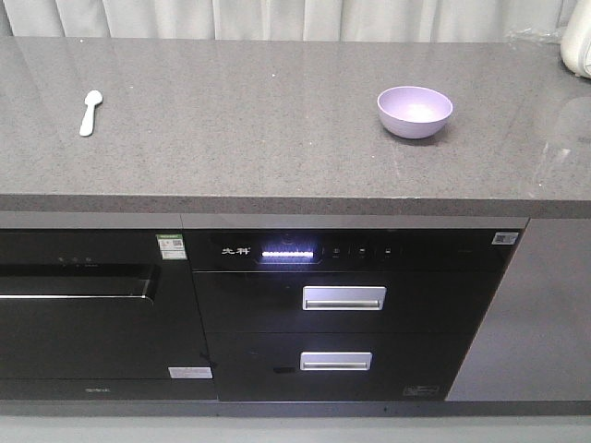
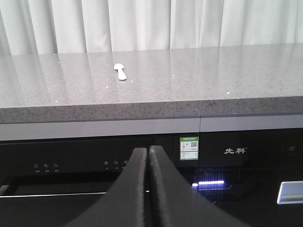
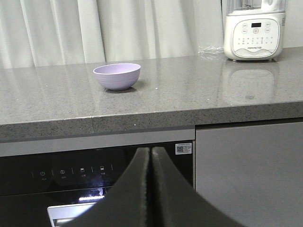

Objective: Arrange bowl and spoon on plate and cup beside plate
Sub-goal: 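Drive closer to the counter edge, bringing spoon and bowl within reach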

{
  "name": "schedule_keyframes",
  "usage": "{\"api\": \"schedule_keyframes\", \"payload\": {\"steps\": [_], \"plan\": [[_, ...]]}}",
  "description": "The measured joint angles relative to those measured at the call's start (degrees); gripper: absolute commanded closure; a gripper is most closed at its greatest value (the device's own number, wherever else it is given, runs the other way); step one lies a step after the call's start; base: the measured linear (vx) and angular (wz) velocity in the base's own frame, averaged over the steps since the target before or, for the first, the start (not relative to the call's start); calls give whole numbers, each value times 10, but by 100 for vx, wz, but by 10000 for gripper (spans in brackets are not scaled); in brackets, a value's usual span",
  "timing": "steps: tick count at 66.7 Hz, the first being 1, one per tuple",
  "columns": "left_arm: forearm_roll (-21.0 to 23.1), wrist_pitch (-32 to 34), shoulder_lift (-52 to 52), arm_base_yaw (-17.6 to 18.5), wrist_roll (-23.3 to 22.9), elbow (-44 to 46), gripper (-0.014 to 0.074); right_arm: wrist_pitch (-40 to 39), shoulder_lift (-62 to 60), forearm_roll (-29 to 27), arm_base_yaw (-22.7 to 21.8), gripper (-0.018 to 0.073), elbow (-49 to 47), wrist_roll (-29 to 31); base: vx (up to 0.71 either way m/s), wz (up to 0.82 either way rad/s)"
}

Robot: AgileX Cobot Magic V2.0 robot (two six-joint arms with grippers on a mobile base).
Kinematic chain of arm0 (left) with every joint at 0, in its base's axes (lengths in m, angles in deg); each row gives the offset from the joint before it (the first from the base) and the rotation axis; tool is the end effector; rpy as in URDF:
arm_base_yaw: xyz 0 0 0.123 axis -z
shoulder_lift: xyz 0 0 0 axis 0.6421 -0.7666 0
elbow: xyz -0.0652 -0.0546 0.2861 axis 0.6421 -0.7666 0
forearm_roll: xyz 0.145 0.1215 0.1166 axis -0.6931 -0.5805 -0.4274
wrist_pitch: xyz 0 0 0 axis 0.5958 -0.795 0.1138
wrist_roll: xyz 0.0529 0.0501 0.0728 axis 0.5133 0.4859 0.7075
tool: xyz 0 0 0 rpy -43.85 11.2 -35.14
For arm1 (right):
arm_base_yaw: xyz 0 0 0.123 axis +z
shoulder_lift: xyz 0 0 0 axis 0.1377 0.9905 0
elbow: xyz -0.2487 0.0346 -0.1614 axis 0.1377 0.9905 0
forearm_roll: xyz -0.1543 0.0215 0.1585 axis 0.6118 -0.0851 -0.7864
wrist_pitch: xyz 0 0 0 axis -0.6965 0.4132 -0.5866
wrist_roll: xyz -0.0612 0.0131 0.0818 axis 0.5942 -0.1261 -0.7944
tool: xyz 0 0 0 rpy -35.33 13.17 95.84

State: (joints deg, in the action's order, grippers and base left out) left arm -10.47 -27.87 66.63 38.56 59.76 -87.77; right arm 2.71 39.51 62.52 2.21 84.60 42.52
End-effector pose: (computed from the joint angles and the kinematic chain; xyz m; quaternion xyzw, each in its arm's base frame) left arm 0.0249 0.0015 0.1921 -0.0231 0.7296 0.0003 0.6835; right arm 0.0252 -0.0008 0.1961 0.0536 0.7125 -0.0067 0.6996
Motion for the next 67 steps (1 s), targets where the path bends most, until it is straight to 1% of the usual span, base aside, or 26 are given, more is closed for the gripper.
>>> {"api": "schedule_keyframes", "payload": {"steps": [67], "plan": [[0, 0, 0, 0, 0, 0, 603, 0, 0, 0, 0, 566, 0, 0, 7, -1]]}}
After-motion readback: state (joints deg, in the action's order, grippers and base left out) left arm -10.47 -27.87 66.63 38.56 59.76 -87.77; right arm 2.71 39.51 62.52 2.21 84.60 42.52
